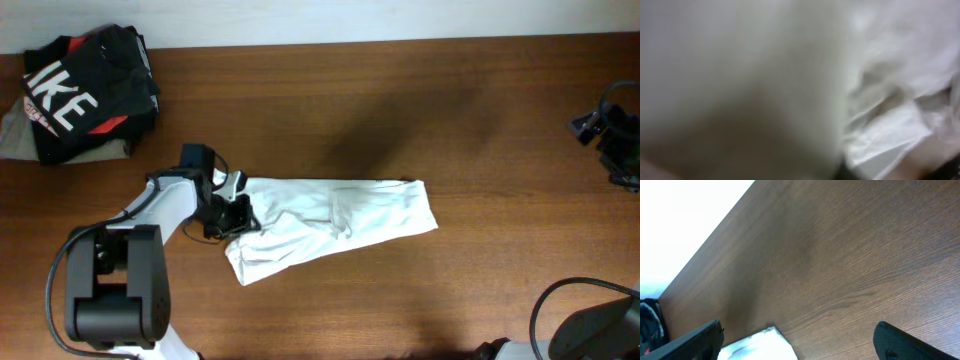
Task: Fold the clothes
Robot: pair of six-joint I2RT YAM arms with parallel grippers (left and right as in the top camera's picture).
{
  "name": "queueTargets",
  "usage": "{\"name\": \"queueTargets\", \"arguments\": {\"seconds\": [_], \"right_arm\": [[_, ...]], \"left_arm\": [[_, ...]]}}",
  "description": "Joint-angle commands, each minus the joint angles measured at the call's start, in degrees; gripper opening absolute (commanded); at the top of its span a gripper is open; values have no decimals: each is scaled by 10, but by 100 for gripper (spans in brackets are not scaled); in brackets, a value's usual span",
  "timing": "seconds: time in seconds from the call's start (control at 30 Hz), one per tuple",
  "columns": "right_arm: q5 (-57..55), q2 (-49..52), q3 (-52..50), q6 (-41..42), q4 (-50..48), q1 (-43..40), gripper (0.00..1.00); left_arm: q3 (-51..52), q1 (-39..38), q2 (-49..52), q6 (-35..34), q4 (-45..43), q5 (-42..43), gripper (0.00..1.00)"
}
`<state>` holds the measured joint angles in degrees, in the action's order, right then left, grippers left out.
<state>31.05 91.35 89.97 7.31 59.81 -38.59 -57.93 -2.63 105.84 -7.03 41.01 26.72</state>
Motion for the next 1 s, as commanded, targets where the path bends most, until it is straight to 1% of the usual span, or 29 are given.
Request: {"name": "queueTargets", "arguments": {"seconds": [0.0, 0.07, 0.1, 0.2, 0.3, 0.33, 0.43, 0.53, 0.63, 0.67, 0.97], "right_arm": [[-3, 1, 7, -5, 0, -1, 99], [-3, 1, 7, -5, 0, -1, 99], [-3, 1, 7, -5, 0, -1, 99], [-3, 1, 7, -5, 0, -1, 99], [-3, 1, 7, -5, 0, -1, 99], [-3, 1, 7, -5, 0, -1, 99], [-3, 1, 7, -5, 0, -1, 99], [-3, 1, 7, -5, 0, -1, 99], [-3, 1, 7, -5, 0, -1, 99], [-3, 1, 7, -5, 0, -1, 99], [-3, 1, 7, -5, 0, -1, 99]], "left_arm": [[11, 1, 21, 2, 4, -31, 1], [1, 9, 21, -2, 18, -67, 1], [-11, 20, 21, -15, 38, -107, 1], [-51, 52, 21, -24, 89, -173, 1], [-123, 95, 21, -34, 167, -245, 1], [-150, 104, 21, -49, 193, -269, 1], [-237, 111, 21, -56, 267, -280, 1], [-309, 89, 19, -56, 329, -280, 1], [-346, 57, 16, -56, 358, -280, 1], [-357, 33, 13, -56, 367, -280, 1], [-365, -118, -5, -89, 375, -288, 1]]}}
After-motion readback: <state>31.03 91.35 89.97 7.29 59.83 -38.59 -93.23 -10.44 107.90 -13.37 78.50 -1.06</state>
